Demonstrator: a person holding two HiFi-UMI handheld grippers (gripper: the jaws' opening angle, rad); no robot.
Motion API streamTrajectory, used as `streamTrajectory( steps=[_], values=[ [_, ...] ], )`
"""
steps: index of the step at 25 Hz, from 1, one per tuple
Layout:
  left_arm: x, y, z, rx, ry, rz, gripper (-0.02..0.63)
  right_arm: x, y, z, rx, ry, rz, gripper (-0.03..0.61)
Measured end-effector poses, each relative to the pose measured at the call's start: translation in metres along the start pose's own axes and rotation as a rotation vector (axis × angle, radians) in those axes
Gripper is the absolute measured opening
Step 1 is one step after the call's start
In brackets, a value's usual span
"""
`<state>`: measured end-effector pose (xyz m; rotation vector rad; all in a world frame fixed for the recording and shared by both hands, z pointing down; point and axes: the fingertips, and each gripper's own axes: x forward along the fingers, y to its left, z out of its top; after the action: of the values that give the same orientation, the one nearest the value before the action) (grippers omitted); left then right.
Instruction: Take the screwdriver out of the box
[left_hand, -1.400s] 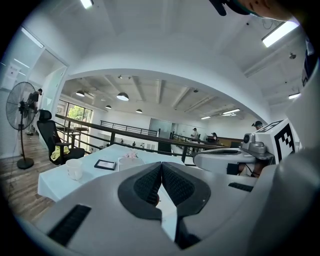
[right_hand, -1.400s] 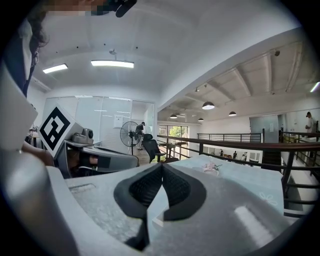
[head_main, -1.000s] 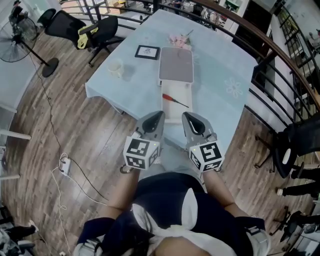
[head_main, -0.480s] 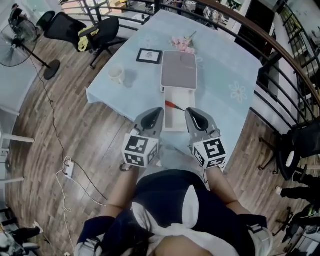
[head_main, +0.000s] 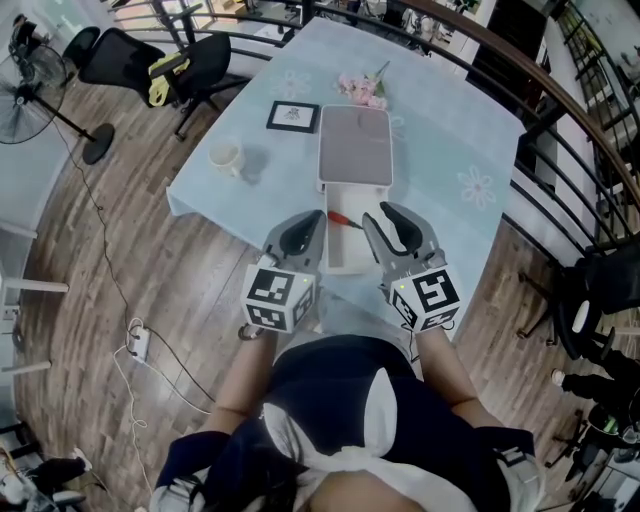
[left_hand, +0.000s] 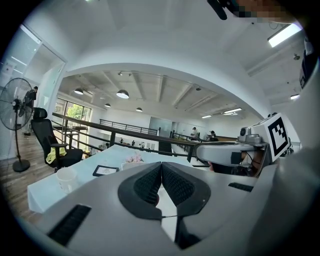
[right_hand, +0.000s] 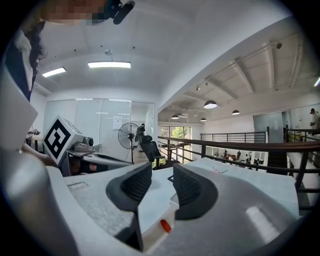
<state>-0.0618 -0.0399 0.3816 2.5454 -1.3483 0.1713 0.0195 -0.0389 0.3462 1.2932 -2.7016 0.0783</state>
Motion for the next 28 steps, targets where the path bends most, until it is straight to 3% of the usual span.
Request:
streamTrajectory(
  steps=[3,17,28],
  values=[
    [0.005,0.005,0.001,0.0,-0.003,0.001,0.017,0.007,-0.001,0.004,-0.015,-0.006,0.015,0.152],
    [0.04,0.016,-0.004,-0.012,0.016,-0.002,0.017,0.026,-0.035,-0.007,-0.025,0.014,0.016,0.155],
    [0.064,0.023,-0.022,0.01,0.07,-0.004,0.017,0.045,-0.048,-0.038,-0.024,0.093,0.072,0.155]
  ],
)
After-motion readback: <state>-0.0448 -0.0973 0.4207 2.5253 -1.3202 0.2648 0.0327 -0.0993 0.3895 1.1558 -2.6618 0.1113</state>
